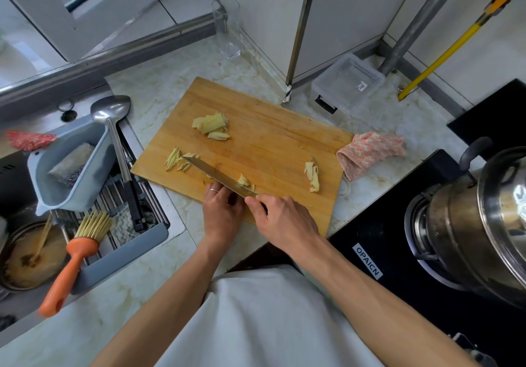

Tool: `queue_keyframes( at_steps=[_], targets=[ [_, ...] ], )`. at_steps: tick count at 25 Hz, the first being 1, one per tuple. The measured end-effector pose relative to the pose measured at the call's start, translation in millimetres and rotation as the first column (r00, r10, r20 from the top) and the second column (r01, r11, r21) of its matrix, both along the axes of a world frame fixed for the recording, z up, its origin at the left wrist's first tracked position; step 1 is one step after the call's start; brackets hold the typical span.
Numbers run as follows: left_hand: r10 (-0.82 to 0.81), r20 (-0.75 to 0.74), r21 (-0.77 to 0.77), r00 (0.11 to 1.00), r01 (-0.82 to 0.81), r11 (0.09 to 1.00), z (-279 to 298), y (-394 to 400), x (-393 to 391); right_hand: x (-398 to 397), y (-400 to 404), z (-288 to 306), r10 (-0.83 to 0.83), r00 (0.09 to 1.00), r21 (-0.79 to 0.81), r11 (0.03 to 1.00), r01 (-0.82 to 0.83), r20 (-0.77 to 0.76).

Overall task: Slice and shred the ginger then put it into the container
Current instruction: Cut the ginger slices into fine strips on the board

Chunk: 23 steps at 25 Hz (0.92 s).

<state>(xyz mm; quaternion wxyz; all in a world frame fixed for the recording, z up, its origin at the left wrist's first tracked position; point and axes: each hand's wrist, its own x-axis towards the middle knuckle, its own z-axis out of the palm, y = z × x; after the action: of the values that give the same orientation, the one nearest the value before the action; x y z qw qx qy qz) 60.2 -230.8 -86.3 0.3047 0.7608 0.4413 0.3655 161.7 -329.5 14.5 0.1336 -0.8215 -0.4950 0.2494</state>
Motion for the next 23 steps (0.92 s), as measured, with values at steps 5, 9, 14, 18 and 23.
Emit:
queue_keyframes(
  at_steps=[5,9,14,18,23],
  targets=[
    [0.008,-0.016,-0.025,1.0,-0.008,1.0,-1.1,1.0,0.5,0.1,3.6,-7.2,-0.008,1.0,0.005,1.0,0.007,0.023],
    [0.005,-0.023,-0.019,1.0,-0.006,1.0,-0.7,0.4,-0.4,0.3,0.9,-6.7,-0.014,1.0,0.026,1.0,0.014,0.003],
    [0.017,-0.026,-0.014,1.0,-0.017,1.0,-1.2,-0.1,-0.2,-2.3,-1.0,-2.7,-0.017,1.0,0.013,1.0,0.017,-0.013],
    [0.02,-0.026,-0.02,0.999,-0.02,1.0,-0.9,0.6,0.6,-4.2,3.6,-6.6,-0.025,1.0,-0.002,1.0,0.025,0.004],
    [0.019,-0.019,-0.017,1.0,-0.019,1.0,-0.8,1.0,0.6,-4.3,3.0,-6.8,-0.034,0.999,0.019,0.999,0.034,-0.005]
  ],
)
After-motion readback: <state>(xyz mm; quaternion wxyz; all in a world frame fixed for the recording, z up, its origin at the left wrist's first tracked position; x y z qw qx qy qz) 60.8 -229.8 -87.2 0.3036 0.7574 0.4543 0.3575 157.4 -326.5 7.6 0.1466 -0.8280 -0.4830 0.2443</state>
